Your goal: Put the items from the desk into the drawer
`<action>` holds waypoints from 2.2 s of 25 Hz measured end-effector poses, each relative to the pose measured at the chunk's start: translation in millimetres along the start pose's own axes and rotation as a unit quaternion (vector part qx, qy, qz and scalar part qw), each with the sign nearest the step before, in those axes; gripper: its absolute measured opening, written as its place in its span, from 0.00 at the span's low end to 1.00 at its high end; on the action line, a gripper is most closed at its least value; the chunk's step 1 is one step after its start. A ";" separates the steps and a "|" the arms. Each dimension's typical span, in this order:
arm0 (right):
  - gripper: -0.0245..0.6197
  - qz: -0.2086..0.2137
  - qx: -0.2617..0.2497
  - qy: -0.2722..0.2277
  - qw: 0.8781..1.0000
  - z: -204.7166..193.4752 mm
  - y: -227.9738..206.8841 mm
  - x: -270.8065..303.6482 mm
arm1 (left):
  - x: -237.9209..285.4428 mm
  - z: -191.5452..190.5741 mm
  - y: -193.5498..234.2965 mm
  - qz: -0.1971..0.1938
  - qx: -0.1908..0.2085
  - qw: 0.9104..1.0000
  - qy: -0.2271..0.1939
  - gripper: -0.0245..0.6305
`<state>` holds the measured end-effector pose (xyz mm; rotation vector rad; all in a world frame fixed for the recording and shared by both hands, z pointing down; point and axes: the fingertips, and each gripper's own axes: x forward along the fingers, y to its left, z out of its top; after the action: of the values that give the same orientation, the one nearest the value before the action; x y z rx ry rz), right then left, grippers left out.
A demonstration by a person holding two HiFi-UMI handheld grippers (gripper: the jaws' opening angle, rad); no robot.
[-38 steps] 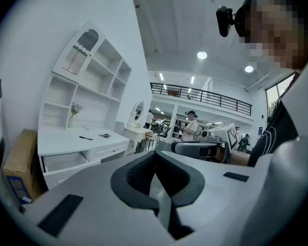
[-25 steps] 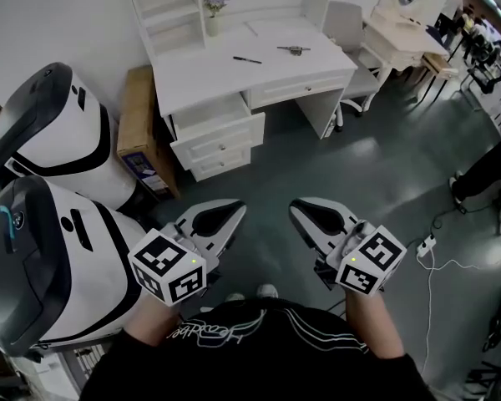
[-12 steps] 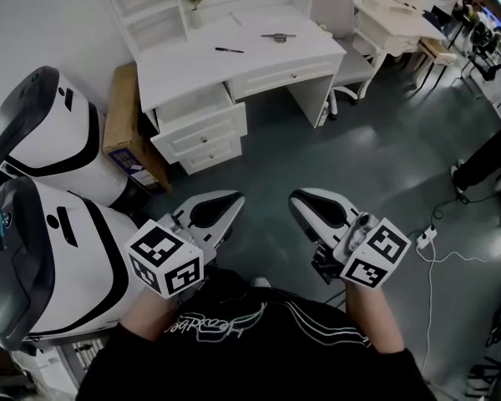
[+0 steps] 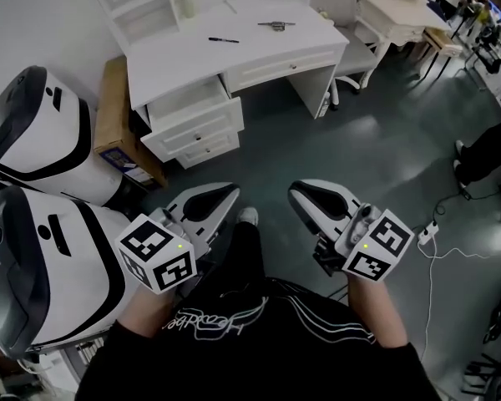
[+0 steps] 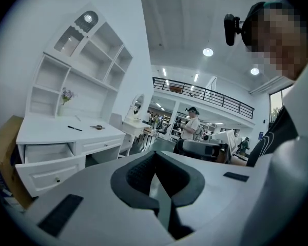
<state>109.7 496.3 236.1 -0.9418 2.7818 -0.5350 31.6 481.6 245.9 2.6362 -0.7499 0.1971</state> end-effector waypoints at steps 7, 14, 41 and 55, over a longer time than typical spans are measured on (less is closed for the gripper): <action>0.13 -0.002 0.016 0.009 1.000 14.1 -88.3 69.1 | 56.1 31.7 93.7 -0.004 -0.008 1.000 -0.003 0.07; 0.13 -0.016 0.021 0.032 0.999 54.6 -204.3 162.7 | 123.8 96.0 225.9 0.005 -0.005 1.000 0.006 0.07; 0.14 0.059 -0.027 0.176 0.982 76.1 -499.0 406.9 | 247.2 160.3 502.7 0.161 -0.110 0.981 -0.012 0.07; 0.32 0.083 -0.122 0.284 0.948 21.9 -601.7 518.2 | 258.7 154.9 584.1 0.229 -0.159 0.960 -0.012 0.07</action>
<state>40.8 -271.4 428.3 -0.6566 3.4733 -0.5059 -55.2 -160.2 358.7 2.1372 -1.2778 0.1537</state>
